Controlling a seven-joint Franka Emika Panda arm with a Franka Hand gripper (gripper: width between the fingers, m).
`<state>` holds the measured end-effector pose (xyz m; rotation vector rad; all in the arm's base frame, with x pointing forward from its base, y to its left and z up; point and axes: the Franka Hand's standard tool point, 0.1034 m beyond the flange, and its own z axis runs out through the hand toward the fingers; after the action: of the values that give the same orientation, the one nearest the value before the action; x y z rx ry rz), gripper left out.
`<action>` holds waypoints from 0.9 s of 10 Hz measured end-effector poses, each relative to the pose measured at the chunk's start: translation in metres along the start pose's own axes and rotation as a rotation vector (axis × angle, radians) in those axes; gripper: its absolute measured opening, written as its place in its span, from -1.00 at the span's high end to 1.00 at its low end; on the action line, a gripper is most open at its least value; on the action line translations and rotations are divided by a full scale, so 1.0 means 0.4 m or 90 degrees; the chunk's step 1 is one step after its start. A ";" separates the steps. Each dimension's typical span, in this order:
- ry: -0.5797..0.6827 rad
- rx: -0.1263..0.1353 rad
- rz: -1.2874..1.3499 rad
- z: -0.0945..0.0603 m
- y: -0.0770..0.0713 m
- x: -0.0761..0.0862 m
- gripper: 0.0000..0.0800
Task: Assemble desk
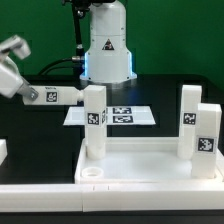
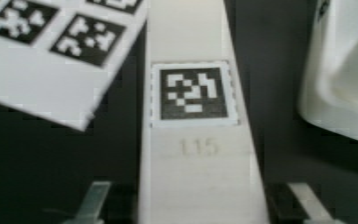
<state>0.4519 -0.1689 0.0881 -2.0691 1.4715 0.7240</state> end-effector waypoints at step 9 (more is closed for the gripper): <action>0.367 -0.013 -0.192 -0.118 -0.199 0.019 0.29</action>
Offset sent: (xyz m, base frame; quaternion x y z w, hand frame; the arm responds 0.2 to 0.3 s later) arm 0.0023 -0.0334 -0.0331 -0.0585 0.2369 -0.1349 0.9603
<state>0.5362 -0.1820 0.1249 -2.5721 1.3687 0.0147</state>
